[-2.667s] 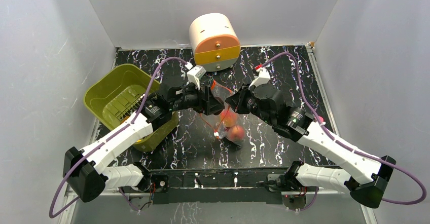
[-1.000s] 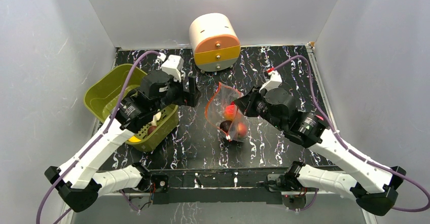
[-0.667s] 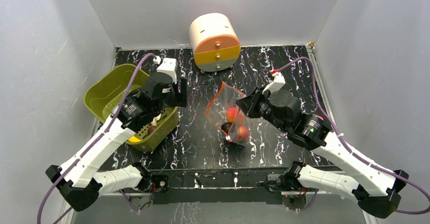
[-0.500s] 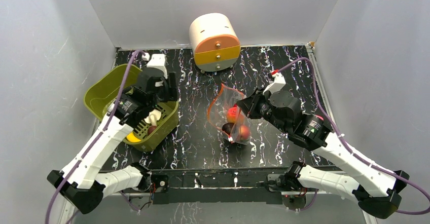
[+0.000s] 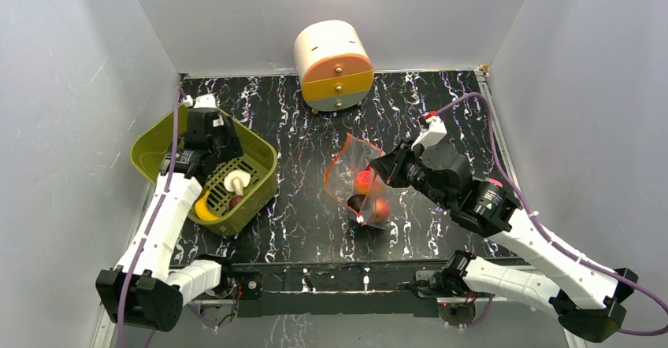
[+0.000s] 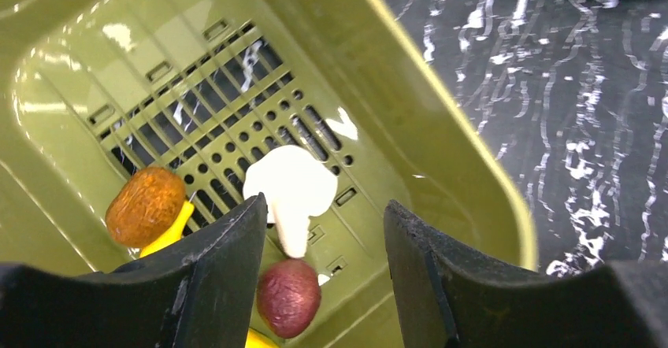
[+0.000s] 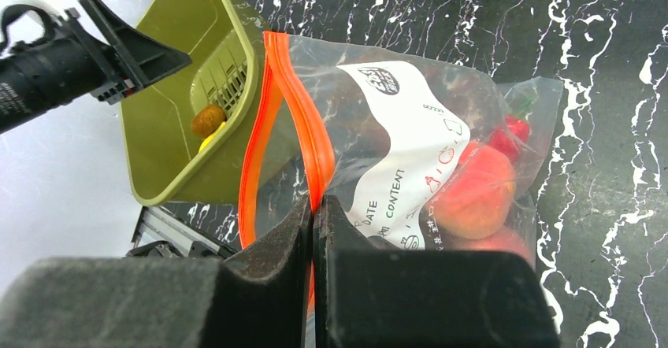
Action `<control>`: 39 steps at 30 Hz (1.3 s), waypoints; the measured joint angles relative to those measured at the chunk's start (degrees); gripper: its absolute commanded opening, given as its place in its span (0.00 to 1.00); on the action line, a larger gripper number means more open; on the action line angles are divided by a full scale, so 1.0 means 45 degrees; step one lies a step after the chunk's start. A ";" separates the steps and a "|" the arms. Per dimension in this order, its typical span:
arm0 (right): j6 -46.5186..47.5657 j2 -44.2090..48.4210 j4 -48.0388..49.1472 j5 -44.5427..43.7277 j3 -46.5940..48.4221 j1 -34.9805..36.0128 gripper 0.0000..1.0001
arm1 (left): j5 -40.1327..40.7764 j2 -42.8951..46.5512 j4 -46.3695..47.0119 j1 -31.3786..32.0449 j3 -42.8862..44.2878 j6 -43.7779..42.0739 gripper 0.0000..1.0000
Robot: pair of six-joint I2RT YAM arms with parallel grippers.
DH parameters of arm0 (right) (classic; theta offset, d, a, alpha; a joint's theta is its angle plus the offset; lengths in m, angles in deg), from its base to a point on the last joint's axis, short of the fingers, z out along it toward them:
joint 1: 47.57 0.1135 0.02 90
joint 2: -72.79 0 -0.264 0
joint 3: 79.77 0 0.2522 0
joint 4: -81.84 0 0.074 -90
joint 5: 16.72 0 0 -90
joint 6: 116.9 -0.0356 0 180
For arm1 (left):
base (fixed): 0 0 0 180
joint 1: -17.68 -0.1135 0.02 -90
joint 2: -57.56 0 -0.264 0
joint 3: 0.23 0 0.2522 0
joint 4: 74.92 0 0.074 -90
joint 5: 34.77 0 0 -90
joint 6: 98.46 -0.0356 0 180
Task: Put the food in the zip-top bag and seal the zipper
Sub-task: Pick up the fake vegetable from the bin.
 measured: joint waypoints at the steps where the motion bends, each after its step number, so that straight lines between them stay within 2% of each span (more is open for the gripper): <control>1: -0.0010 -0.0010 -0.0010 0.0005 0.0000 0.0000 0.00 | -0.0219 -0.0044 0.0146 -0.0389 -0.0301 0.0053 0.54; 5: -0.0005 -0.0262 -0.0010 -0.0005 0.0000 0.0000 0.00 | -0.0724 -0.0112 0.0525 -0.1496 -0.1234 0.0481 0.58; 8: 0.0019 -0.0641 -0.0015 -0.0005 0.0000 0.0000 0.00 | -0.0889 -0.0107 0.0559 -0.1817 -0.1467 0.0709 0.63; 11: 0.0039 -0.0991 -0.0024 0.0000 0.0000 0.0000 0.00 | -0.0865 -0.0063 0.0709 -0.1870 -0.1491 0.0831 0.78; 15: 0.0034 -0.1093 -0.0010 0.0053 0.0000 0.0000 0.00 | -0.0525 0.0199 0.1132 -0.1923 -0.1729 0.1020 0.90; 16: 0.0044 -0.1098 -0.0024 0.0044 0.0019 0.0000 0.00 | -0.0423 0.0233 0.1141 -0.1938 -0.1768 0.1049 0.97; 17: 0.0068 -0.1112 -0.0063 0.0005 0.0063 0.0000 0.00 | -0.0325 0.0238 0.1156 -0.1943 -0.1787 0.1054 0.98; 26: 0.0607 -0.0850 0.0039 -0.1088 -0.0019 0.0000 0.00 | 0.0146 -0.0233 0.1462 -0.1948 -0.2161 0.1719 0.98; 34: 0.0602 -0.0602 0.0850 -0.0933 -0.1603 0.0000 0.00 | 0.0622 -0.0967 0.1642 -0.2016 -0.2365 0.2861 0.63; 39: 0.0408 -0.0641 0.0714 -0.0656 -0.1593 0.0000 0.00 | 0.1083 -0.0661 0.1501 -0.2016 -0.2759 0.3648 0.63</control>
